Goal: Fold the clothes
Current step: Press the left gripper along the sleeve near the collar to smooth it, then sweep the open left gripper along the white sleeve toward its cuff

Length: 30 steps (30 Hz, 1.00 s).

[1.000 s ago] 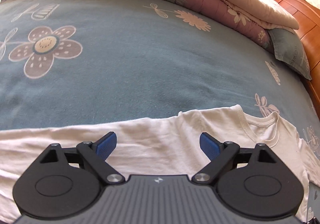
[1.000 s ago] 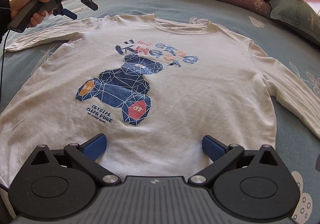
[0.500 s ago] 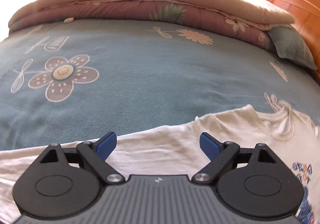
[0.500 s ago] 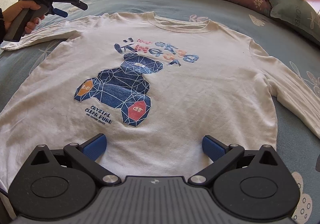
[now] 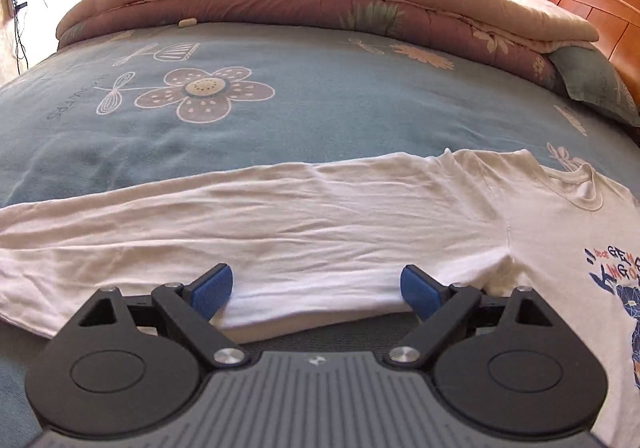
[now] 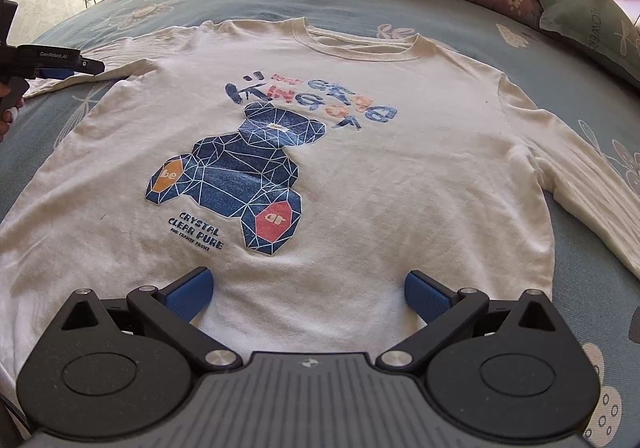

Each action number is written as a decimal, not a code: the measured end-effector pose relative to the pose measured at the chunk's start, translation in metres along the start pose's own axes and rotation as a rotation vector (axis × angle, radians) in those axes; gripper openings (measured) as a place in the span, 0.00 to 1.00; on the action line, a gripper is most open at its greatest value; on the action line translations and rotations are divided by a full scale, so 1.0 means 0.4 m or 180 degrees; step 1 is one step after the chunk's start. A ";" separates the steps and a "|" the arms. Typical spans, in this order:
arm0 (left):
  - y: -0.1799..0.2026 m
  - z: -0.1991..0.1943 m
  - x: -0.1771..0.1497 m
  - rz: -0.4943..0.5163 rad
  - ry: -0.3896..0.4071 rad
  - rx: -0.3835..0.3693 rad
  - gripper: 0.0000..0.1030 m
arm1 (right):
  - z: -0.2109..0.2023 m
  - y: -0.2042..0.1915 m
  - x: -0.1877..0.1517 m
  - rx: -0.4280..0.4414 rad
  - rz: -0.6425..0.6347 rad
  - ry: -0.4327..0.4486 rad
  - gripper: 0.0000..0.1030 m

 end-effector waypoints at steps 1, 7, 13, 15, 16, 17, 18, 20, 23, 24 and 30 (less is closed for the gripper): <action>-0.021 -0.005 0.015 -0.0032 0.0073 0.0049 0.89 | 0.001 -0.001 0.001 -0.0008 0.0004 -0.0007 1.00; -0.175 0.037 0.012 -0.0405 0.0009 0.0455 0.89 | 0.002 -0.006 0.004 -0.0053 0.0036 -0.0041 1.00; -0.248 -0.040 -0.076 -0.0404 0.0112 0.0455 0.94 | 0.002 -0.005 0.005 -0.0056 0.0043 -0.0060 1.00; -0.271 -0.063 -0.068 -0.0478 0.0090 0.0427 0.94 | 0.002 -0.004 0.006 -0.0054 0.0043 -0.0066 1.00; -0.287 -0.068 -0.050 -0.0525 0.0164 0.0451 0.94 | 0.002 -0.004 0.006 -0.0055 0.0043 -0.0070 1.00; -0.303 -0.072 -0.033 -0.0571 0.0239 0.0475 0.94 | 0.002 -0.006 0.007 -0.0062 0.0046 -0.0077 1.00; -0.319 -0.075 -0.017 -0.0619 0.0301 0.0498 0.94 | 0.003 -0.007 0.007 -0.0070 0.0050 -0.0083 1.00; -0.355 -0.049 -0.001 -0.0734 0.0218 0.0524 0.94 | 0.003 -0.010 0.008 -0.0096 0.0071 -0.0091 1.00; -0.412 -0.015 -0.017 -0.0942 0.0057 0.0625 0.93 | 0.003 -0.012 0.007 -0.0127 0.0100 -0.0101 1.00; -0.415 -0.026 -0.032 -0.0894 0.0099 0.0611 0.93 | 0.003 -0.012 0.007 -0.0130 0.0106 -0.0106 1.00; -0.396 -0.074 -0.088 -0.0364 0.0074 0.0655 0.94 | 0.004 -0.011 0.008 -0.0121 0.0109 -0.0125 1.00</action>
Point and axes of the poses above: each gripper's, at about its wrist camera, not at the fingertips, and z roughly the way its jaws point, y to its right, x to its top, the point moved 2 cm from there along z, roughly the way its jaws point, and after that the axes turned 1 degree about x, right-handed, at the moved point
